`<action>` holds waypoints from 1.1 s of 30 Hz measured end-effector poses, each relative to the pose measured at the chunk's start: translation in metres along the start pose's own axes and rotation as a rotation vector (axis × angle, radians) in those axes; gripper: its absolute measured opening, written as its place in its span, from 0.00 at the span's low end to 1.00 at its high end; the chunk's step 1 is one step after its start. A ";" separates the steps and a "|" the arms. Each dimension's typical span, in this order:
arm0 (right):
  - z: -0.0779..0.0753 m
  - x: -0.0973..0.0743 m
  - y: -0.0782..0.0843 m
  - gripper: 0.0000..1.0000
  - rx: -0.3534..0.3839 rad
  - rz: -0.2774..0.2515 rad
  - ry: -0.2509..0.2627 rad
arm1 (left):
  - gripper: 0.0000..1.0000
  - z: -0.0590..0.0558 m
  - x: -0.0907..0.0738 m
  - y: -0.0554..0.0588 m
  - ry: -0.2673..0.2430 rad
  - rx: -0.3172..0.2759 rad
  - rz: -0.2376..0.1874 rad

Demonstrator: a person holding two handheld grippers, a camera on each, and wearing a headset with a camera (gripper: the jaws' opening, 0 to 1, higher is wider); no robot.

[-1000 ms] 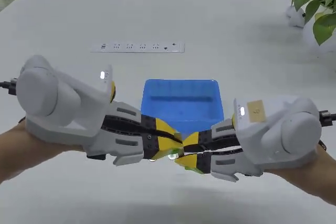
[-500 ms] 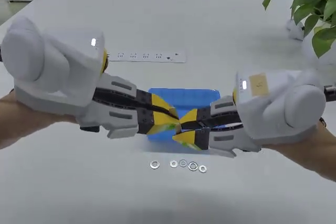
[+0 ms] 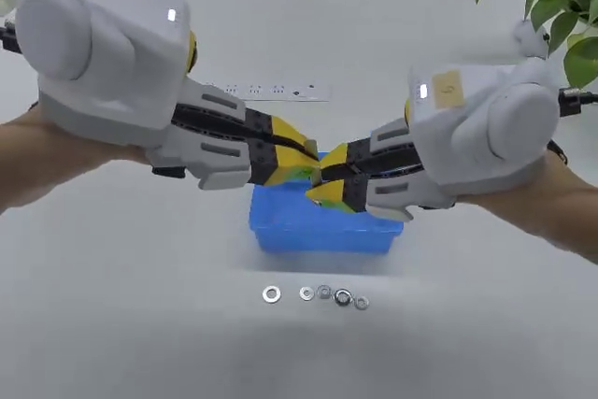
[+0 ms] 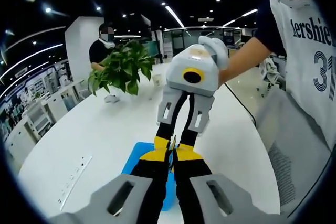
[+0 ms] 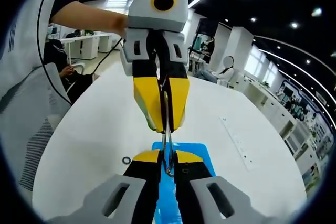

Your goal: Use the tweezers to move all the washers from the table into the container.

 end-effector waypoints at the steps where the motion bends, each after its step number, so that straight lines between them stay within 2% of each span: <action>1: -0.002 0.002 0.002 0.10 0.005 0.003 -0.001 | 0.07 0.004 0.002 0.004 0.003 -0.003 0.004; 4: -0.007 0.011 0.011 0.10 0.019 0.011 -0.001 | 0.07 0.014 0.007 0.016 0.013 -0.053 -0.006; 9: -0.015 0.024 0.022 0.10 0.045 0.023 0.003 | 0.07 0.024 0.015 0.032 0.014 -0.074 0.006; 12: -0.016 0.033 0.032 0.10 0.062 0.036 -0.011 | 0.07 0.027 0.019 0.042 0.028 -0.083 0.031; 17: -0.016 0.041 0.039 0.10 0.076 0.048 -0.027 | 0.07 0.030 0.024 0.052 0.050 -0.089 0.044; 19: -0.018 0.042 0.041 0.10 0.085 0.054 -0.025 | 0.07 0.031 0.024 0.056 0.050 -0.108 0.040; 25: -0.018 0.045 0.045 0.10 0.101 0.068 -0.026 | 0.07 0.028 0.028 0.057 0.049 -0.105 0.056; 33: -0.019 0.048 0.051 0.10 0.110 0.089 -0.030 | 0.07 0.028 0.028 0.064 0.044 -0.125 0.067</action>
Point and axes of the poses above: the centre of the closed fingertips' face, and the gripper's own axes: x roughly forward along the fingers, z roughly to its left, y roughly out of its underside, the point moved 7 cm from there along -x, roughly backward along the fingers, and after that the axes turned 3 degrees about x, right-handed, at the moved point
